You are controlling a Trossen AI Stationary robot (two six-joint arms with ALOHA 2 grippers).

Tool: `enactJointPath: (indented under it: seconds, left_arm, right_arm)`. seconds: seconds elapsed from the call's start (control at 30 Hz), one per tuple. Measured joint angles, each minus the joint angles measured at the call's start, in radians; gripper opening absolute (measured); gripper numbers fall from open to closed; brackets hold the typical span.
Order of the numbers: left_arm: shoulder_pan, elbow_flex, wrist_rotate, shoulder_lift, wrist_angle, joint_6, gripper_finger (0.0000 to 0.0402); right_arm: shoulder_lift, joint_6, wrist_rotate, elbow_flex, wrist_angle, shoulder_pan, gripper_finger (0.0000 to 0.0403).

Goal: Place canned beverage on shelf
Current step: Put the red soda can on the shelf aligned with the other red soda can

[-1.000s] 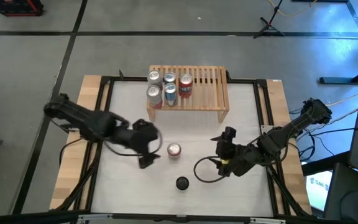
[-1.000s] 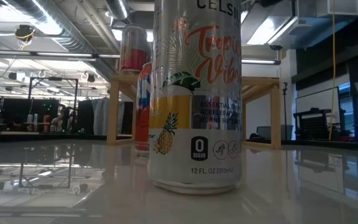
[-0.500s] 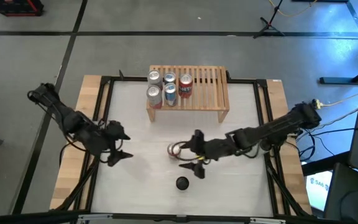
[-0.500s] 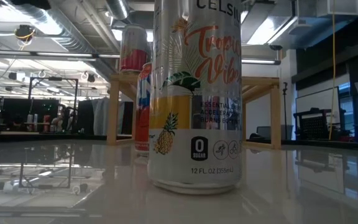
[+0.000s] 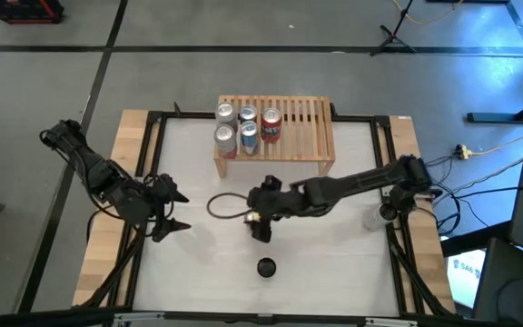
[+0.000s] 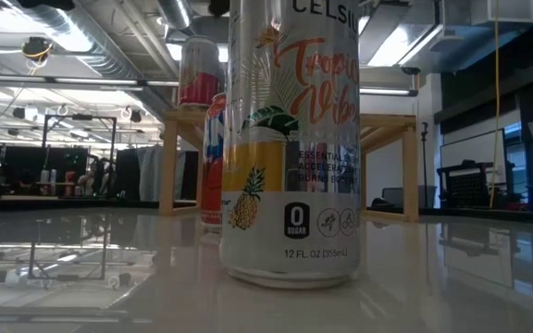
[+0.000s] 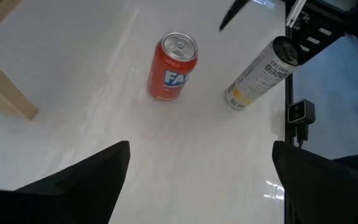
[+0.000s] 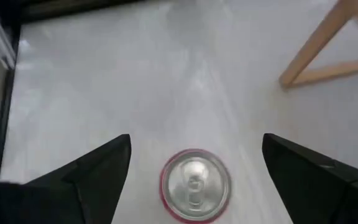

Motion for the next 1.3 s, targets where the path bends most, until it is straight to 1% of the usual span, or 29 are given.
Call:
enactJointPath:
  seconds: [0.1, 0.17, 0.37, 0.47, 0.67, 0.8, 0.9, 1.1, 1.13, 1.23, 1.3]
  left_arm:
    - [0.0, -0.001, 0.0, 0.0, -0.001, 0.0, 0.0384]
    - [0.0, -0.001, 0.0, 0.0, 0.0, 0.0, 0.0384]
    - [0.0, -0.001, -0.006, 0.0, 0.0, 0.001, 0.0384]
    - [0.0, -0.001, -0.009, 0.0, -0.001, 0.001, 0.0384]
    - [0.0, -0.001, -0.009, 0.0, -0.002, 0.002, 0.0384]
    - [0.0, -0.001, -0.015, 0.0, -0.002, 0.002, 0.0384]
    - [0.0, -0.001, -0.017, 0.0, -0.002, 0.004, 0.0384]
    - [0.0, -0.001, -0.017, 0.0, -0.002, 0.022, 0.0384]
    - [0.0, -0.001, -0.017, 0.0, -0.002, 0.022, 0.0384]
    - [0.0, -0.001, -0.017, 0.0, -0.001, 0.022, 0.0384]
    - [0.0, -0.001, -0.017, 0.0, -0.001, 0.021, 0.0384]
  right_arm:
    - [0.05, 0.007, 0.002, 0.039, -0.06, -0.004, 0.0351]
    - [0.074, 0.024, 0.0, 0.043, -0.052, -0.003, 0.0351]
    - [0.118, 0.077, 0.021, 0.043, -0.114, -0.003, 0.0351]
    - [0.136, 0.083, 0.052, 0.043, -0.121, -0.003, 0.0351]
    - [0.168, 0.086, 0.014, 0.043, -0.106, 0.004, 0.0351]
    - [0.174, 0.082, 0.031, 0.043, -0.102, 0.004, 0.0349]
    - [0.174, 0.075, 0.034, 0.043, -0.102, 0.003, 0.0326]
    - [0.173, 0.052, 0.033, 0.042, -0.102, 0.004, 0.0239]
    - [0.172, 0.052, 0.032, 0.042, -0.102, 0.004, 0.0234]
    - [0.172, 0.053, 0.027, 0.042, -0.102, 0.003, 0.0236]
    - [0.172, 0.052, 0.026, 0.041, -0.102, 0.003, 0.0259]
